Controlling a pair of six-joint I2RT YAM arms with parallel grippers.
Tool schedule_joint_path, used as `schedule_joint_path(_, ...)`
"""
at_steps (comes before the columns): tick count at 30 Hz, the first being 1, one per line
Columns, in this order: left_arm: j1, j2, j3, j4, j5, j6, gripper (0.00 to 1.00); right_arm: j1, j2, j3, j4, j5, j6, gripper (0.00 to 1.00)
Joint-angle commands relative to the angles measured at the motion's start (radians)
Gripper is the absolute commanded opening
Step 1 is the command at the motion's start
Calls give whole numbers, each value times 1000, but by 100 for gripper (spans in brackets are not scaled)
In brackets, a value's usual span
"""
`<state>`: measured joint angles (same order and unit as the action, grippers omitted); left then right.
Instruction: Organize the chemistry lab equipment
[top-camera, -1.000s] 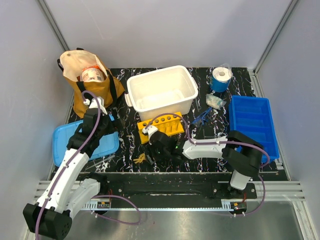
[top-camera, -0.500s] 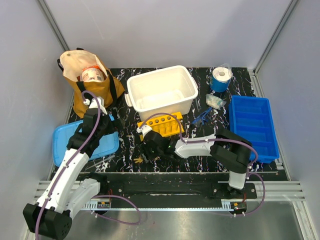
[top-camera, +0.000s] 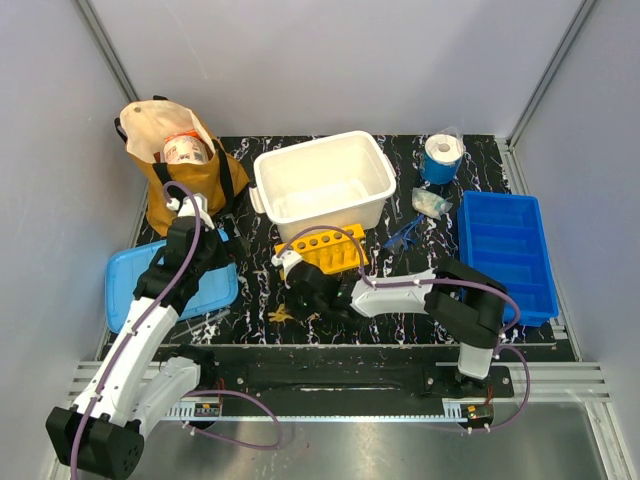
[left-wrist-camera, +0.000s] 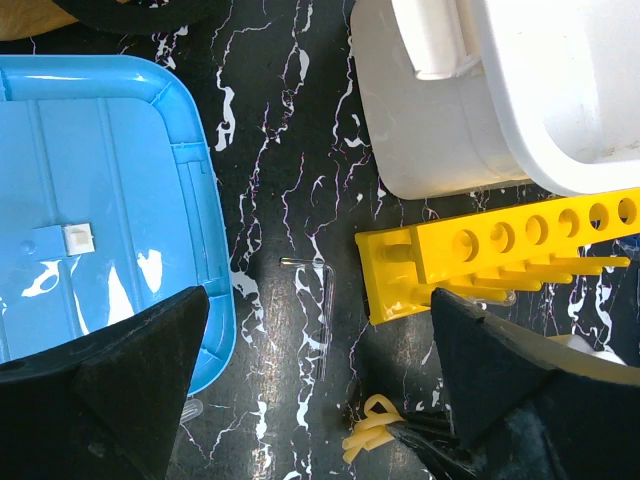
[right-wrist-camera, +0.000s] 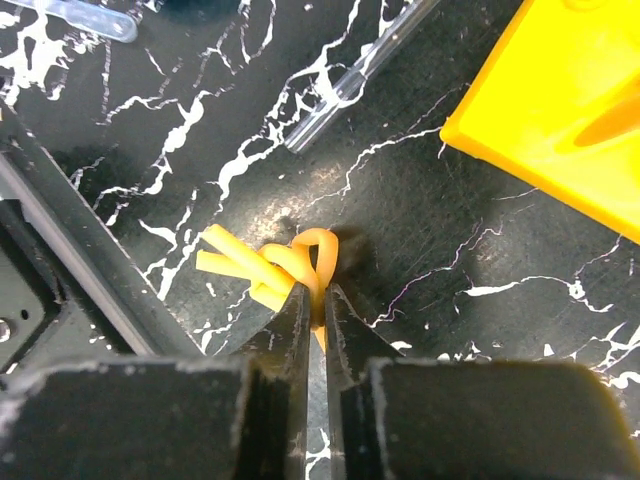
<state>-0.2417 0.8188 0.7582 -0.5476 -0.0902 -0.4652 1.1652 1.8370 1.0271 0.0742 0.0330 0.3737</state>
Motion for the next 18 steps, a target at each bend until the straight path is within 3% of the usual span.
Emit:
schedule_joint_path(1, 5, -18, -8, 38, -25, -15, 97, 7, -113, 13, 15, 10, 13, 8)
schedule_joint_path(7, 4, -18, -11, 40, -13, -15, 97, 5, -238, 59, -68, 105, 10, 7)
schedule_joint_path(10, 4, -21, -11, 40, -11, -15, 98, -9, -283, 119, -213, 226, -2, 8)
schedule_joint_path(18, 4, -32, -14, 47, 7, -4, 96, -206, -354, 277, -292, 266, -126, 10)
